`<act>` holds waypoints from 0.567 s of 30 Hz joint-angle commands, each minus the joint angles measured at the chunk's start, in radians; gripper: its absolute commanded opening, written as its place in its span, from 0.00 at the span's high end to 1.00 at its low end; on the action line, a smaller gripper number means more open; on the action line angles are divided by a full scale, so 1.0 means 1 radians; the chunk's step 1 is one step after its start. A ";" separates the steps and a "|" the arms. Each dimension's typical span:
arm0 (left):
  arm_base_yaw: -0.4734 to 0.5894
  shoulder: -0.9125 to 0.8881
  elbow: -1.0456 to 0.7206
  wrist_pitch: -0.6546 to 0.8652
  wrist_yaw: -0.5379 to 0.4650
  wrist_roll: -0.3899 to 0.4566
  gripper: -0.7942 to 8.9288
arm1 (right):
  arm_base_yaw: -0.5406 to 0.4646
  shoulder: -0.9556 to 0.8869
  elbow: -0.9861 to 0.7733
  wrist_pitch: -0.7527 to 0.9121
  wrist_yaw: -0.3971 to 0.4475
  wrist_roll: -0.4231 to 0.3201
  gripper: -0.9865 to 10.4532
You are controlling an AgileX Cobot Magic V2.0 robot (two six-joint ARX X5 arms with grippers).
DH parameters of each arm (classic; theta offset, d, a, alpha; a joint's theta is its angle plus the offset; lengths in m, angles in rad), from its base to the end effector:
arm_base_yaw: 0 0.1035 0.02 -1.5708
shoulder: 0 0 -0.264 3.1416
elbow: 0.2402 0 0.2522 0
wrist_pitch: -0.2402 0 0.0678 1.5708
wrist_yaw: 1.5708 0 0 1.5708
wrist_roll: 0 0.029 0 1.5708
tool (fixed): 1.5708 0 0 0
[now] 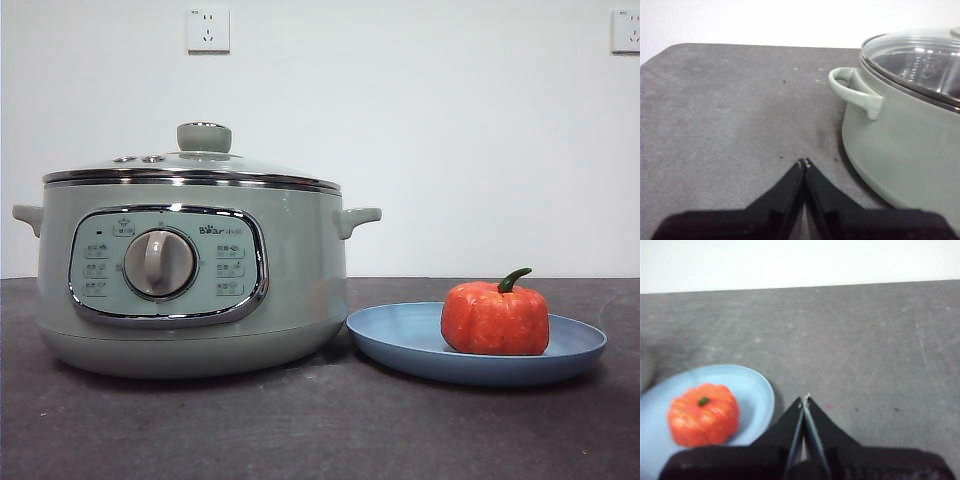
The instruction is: Take the pumpkin out from the steamer,put the pumpkin in the blue plate,close the lid
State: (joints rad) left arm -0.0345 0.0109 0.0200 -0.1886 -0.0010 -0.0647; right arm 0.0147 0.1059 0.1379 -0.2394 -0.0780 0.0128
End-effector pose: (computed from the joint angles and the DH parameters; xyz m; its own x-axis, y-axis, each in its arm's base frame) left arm 0.0956 -0.0033 0.1513 0.9834 -0.0329 -0.1785 0.0219 0.9977 -0.0634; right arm 0.0950 0.0037 0.1793 0.9743 0.0923 -0.2053 -0.0883 0.9957 0.0286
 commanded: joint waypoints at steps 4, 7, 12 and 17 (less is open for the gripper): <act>0.003 -0.003 -0.016 0.001 0.003 -0.007 0.92 | -0.002 -0.058 -0.092 0.036 -0.002 -0.007 0.93; 0.003 -0.003 -0.016 0.002 0.003 -0.007 0.92 | -0.002 -0.078 -0.112 0.037 -0.001 -0.003 0.93; 0.003 -0.003 -0.016 0.002 0.003 -0.007 0.92 | -0.002 -0.101 -0.126 0.050 -0.001 -0.004 0.93; 0.003 -0.003 -0.016 0.002 0.003 -0.007 0.92 | -0.001 -0.104 -0.126 0.050 -0.001 0.037 0.93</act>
State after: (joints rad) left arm -0.0345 0.0109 0.0200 -0.1886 -0.0010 -0.0647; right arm 0.0128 0.0055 0.0261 -0.1928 -0.0788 0.0193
